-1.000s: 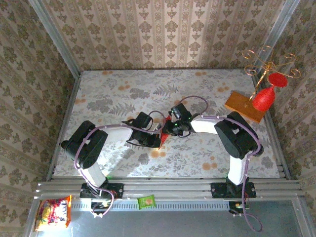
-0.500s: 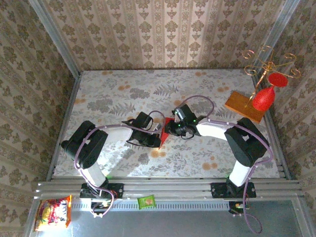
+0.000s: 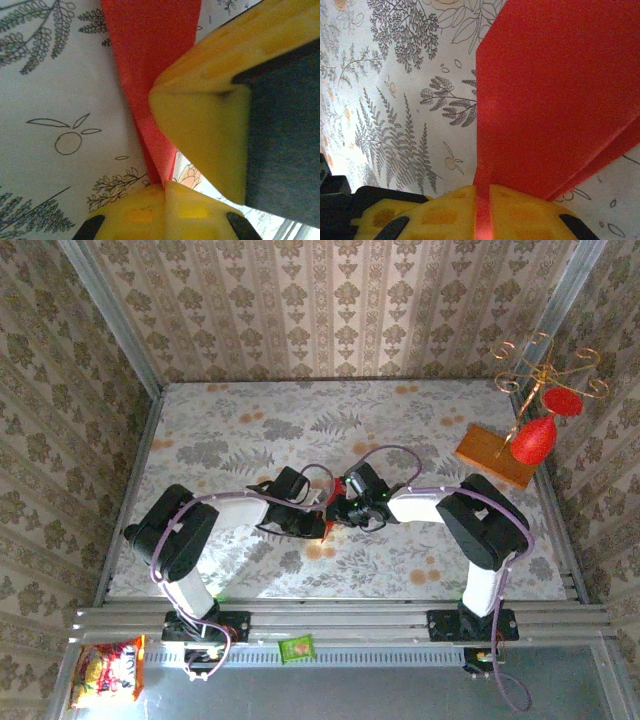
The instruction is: Fold a paper plane with a square sheet of paper (pick it up from the middle)
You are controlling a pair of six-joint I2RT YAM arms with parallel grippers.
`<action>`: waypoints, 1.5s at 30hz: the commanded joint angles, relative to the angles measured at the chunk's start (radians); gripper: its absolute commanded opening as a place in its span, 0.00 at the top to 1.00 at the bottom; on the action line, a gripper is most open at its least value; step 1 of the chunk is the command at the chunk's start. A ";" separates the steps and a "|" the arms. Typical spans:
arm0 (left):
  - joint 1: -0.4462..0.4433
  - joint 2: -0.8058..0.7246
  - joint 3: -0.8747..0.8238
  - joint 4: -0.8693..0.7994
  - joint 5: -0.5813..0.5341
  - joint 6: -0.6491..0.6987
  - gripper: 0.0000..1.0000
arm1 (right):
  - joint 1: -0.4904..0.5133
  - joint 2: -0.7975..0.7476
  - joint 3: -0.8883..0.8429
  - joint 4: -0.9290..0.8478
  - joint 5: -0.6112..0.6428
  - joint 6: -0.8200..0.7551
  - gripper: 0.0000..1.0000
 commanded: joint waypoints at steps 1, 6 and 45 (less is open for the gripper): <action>0.007 -0.002 -0.020 -0.007 -0.002 -0.021 0.97 | -0.002 0.028 0.017 0.004 0.001 0.016 0.83; 0.007 -0.028 -0.014 -0.021 0.031 -0.041 0.94 | -0.004 0.038 0.021 -0.007 0.016 0.015 0.83; 0.041 -0.020 -0.031 -0.001 0.086 -0.116 0.89 | -0.006 0.057 0.028 -0.021 0.022 0.010 0.83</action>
